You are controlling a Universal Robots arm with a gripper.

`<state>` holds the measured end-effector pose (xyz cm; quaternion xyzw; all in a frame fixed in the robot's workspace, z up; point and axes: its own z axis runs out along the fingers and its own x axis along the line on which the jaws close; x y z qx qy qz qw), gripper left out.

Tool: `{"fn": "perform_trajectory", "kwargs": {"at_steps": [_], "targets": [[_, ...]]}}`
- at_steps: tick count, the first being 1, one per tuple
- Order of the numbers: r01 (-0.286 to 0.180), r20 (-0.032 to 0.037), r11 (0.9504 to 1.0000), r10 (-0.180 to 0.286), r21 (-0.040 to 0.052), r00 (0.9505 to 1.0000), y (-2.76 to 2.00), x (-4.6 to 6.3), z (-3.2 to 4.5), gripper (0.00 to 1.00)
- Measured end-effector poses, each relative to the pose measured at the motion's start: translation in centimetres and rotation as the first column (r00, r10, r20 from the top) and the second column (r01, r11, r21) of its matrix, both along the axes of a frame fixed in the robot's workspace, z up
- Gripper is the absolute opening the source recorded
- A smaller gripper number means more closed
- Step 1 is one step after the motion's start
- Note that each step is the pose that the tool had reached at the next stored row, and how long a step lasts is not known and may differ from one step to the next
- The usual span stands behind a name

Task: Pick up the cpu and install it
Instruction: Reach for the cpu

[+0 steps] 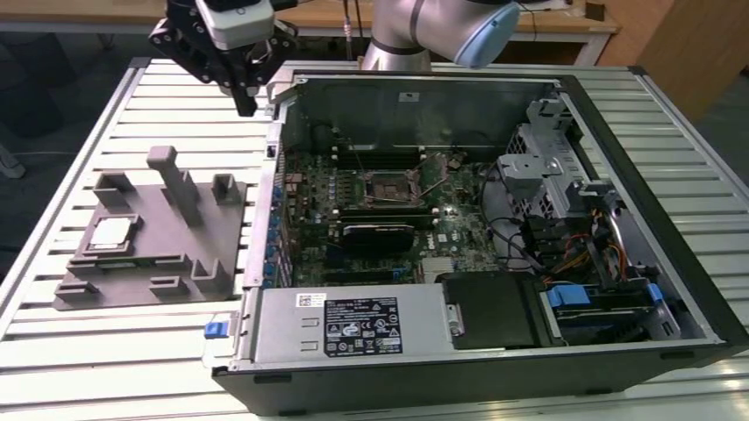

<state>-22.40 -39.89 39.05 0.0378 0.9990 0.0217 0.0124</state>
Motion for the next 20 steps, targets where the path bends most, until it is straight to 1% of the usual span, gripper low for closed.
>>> {"fn": "perform_trajectory", "kwargs": {"at_steps": [20], "targets": [[0.000,-0.0015,1.0000,0.000,0.0000,1.0000,0.00,-0.89,-0.05,0.11]]}}
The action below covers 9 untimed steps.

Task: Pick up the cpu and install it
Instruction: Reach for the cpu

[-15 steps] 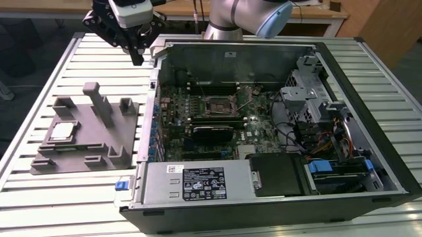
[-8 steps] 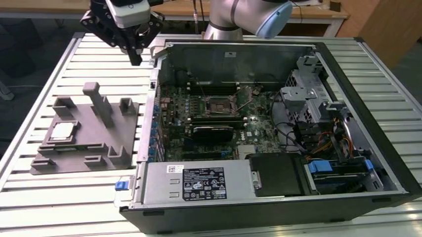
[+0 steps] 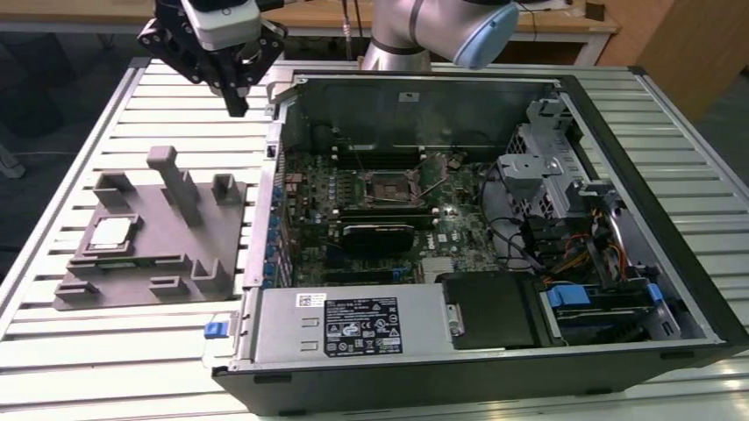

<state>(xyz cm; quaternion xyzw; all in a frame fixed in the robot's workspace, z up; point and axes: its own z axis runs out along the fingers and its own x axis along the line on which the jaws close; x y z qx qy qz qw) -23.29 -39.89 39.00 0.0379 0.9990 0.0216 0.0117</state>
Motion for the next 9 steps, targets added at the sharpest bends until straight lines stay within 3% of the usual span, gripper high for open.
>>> {"fn": "perform_trajectory", "kwargs": {"at_steps": [9], "targets": [[0.000,-0.0008,1.0000,0.000,0.0000,1.0000,0.00,-0.54,-0.03,0.11]]}}
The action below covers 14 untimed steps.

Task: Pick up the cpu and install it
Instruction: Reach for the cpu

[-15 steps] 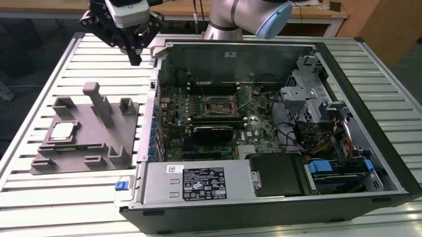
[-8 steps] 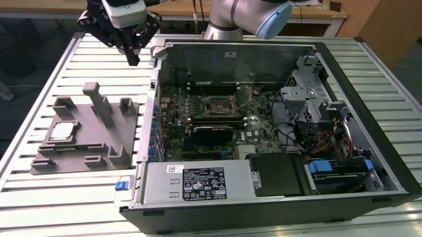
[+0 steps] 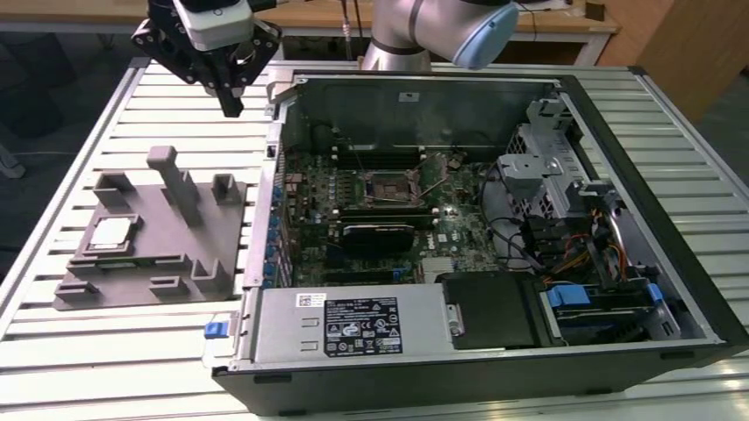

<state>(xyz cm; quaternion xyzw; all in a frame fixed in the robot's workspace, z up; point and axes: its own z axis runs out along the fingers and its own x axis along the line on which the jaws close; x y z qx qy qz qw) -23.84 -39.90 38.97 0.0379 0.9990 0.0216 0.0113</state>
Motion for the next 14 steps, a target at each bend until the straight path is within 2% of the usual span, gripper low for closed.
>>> {"fn": "perform_trajectory", "kwargs": {"at_steps": [14], "targets": [[0.000,-0.0004,1.0000,0.000,0.0000,1.0000,0.01,-0.92,-0.05,0.11]]}}
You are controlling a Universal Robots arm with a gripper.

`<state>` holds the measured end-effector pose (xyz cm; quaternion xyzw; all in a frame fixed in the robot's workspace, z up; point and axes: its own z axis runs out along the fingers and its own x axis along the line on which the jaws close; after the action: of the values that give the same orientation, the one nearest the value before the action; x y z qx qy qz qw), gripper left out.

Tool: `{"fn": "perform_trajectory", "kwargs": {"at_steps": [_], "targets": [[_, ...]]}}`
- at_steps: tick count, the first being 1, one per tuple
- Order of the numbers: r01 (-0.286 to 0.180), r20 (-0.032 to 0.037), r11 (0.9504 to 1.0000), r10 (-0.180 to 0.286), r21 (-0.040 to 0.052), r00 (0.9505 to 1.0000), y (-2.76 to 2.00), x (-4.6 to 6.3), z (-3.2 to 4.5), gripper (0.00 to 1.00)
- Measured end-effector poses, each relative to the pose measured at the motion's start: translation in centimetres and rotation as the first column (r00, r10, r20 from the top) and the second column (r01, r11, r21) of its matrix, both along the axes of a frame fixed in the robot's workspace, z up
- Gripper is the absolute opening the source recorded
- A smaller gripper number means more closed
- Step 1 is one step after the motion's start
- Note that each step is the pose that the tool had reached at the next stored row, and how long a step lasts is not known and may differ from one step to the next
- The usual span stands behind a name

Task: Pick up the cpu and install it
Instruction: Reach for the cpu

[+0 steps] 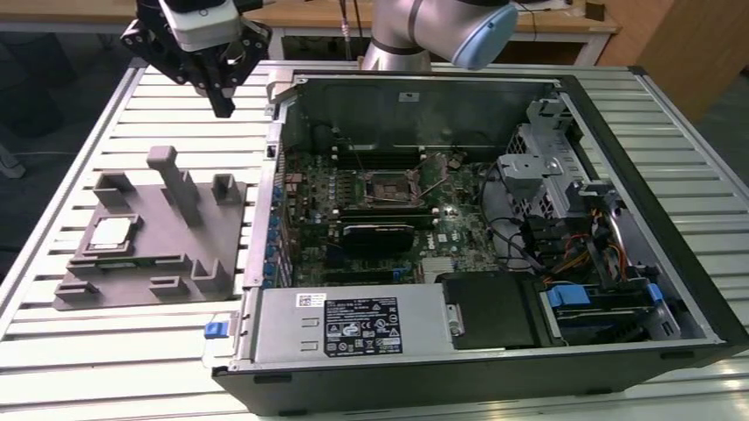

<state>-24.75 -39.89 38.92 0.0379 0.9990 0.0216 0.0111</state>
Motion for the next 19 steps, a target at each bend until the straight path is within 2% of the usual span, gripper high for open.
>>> {"fn": "perform_trajectory", "kwargs": {"at_steps": [19], "targets": [[0.000,-0.0001,1.0000,0.000,0.0000,1.0000,0.00,-1.5,-0.07,0.11]]}}
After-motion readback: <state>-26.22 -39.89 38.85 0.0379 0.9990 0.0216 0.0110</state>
